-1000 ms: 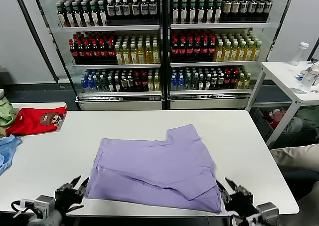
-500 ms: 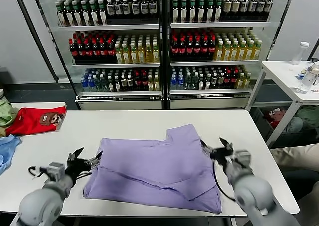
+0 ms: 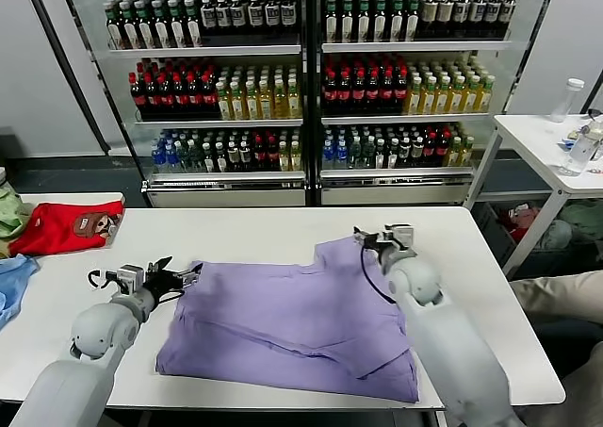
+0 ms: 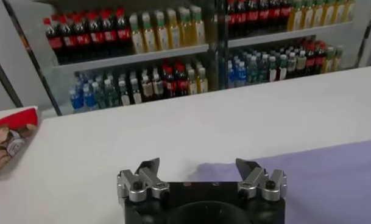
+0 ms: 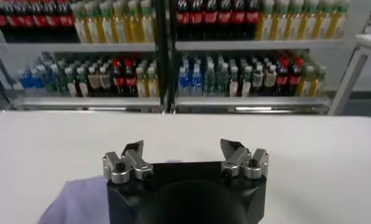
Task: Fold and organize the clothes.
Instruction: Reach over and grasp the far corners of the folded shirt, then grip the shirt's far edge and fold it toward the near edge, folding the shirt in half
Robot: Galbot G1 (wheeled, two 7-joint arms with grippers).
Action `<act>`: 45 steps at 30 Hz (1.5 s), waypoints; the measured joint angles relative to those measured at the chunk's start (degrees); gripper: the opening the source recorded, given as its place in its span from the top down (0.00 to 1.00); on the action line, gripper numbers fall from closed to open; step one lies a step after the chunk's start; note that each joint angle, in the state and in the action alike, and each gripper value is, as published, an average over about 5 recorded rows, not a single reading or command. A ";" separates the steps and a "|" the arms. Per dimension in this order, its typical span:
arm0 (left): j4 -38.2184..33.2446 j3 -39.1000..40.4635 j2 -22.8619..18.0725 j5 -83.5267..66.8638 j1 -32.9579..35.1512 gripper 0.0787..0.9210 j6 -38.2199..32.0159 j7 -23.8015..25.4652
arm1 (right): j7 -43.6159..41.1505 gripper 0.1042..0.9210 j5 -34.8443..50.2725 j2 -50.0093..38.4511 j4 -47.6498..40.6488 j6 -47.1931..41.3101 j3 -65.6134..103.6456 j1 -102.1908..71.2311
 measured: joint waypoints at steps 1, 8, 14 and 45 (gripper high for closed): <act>0.75 0.10 0.01 0.08 -0.46 0.12 0.11 0.56 | 0.05 0.12 -0.23 0.36 -0.91 0.00 -0.11 0.33; 4.59 0.70 -0.59 0.39 -3.05 0.12 0.09 3.36 | 0.52 0.12 -1.16 2.44 -5.34 0.00 -0.73 1.90; 7.17 1.41 -1.09 0.73 -4.90 0.13 -0.78 4.40 | 1.15 0.18 -1.18 3.49 -6.96 0.02 -1.14 2.30; 3.40 -0.22 -0.38 -4.18 -0.94 1.00 -5.76 3.88 | 4.40 0.98 4.93 -6.19 13.09 0.32 -1.10 -6.22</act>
